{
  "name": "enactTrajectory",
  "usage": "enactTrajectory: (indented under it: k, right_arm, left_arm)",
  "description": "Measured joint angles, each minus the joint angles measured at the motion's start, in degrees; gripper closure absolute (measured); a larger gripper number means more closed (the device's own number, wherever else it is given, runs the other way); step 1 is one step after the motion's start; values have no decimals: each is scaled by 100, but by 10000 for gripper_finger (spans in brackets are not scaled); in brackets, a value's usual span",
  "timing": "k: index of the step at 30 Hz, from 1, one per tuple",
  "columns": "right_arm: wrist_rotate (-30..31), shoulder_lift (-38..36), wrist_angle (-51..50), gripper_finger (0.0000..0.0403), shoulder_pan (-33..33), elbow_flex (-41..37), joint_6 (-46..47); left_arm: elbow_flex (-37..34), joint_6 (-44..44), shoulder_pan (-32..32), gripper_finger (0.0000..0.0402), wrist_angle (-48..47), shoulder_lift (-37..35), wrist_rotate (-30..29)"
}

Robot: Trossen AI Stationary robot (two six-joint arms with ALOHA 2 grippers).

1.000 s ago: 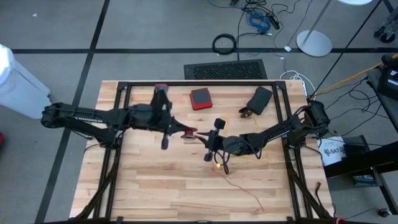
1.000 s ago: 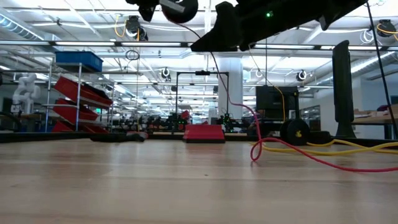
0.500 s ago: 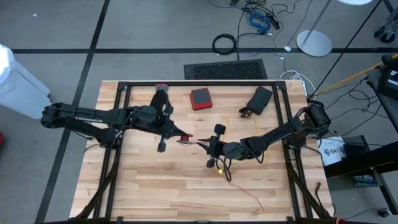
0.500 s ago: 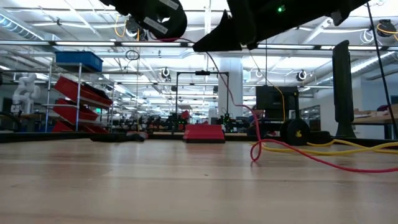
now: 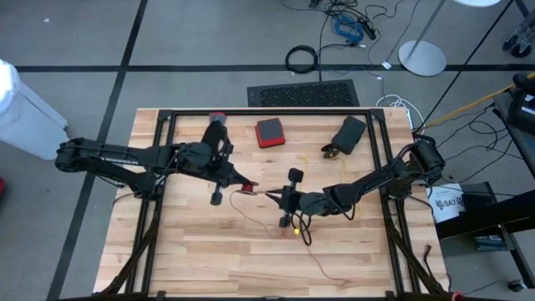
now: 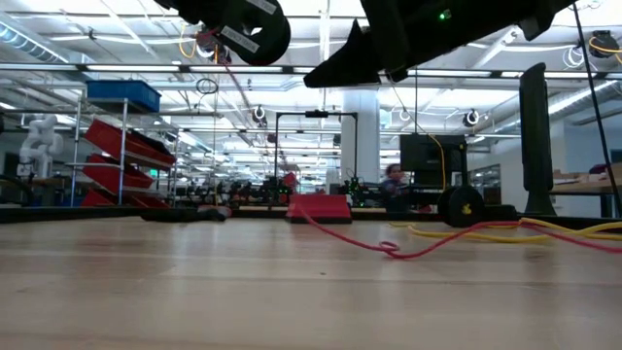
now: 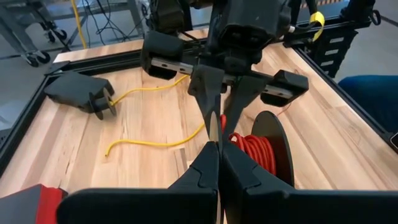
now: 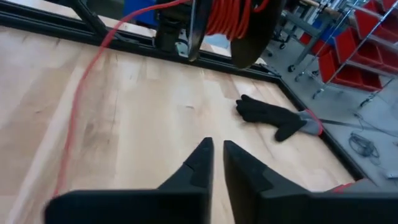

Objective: Coil cords
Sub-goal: Coil the red wire onto the spool

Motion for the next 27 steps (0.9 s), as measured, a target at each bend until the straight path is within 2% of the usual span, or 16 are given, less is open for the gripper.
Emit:
enactTrajectory:
  k: [4, 11, 14, 17, 24, 27]
  right_arm:
    - [-644, 23, -13, 339, -163, 0, 472]
    - [-2611, 33, 322, 297, -368, 0, 877]
    - [-2684, 126, 424, 297, -372, 9, 927]
    - [-3074, 392, 672, 301, -420, 7, 1042]
    - [-3290, 1174, 1572, 303, -530, 3, 1353]
    - [-3613, 1343, 2064, 300, -595, 4, 1441]
  left_arm:
    - [0, 0, 0, 401, 10, 0, 0]
    - [0, -2, 0, 401, 12, 0, -1]
    - [0, -3, 0, 401, 12, 0, 0]
    - [0, -7, 0, 401, 15, 0, -1]
    - [0, -13, 0, 401, 16, 0, -2]
    - [0, -13, 0, 401, 19, 0, -2]
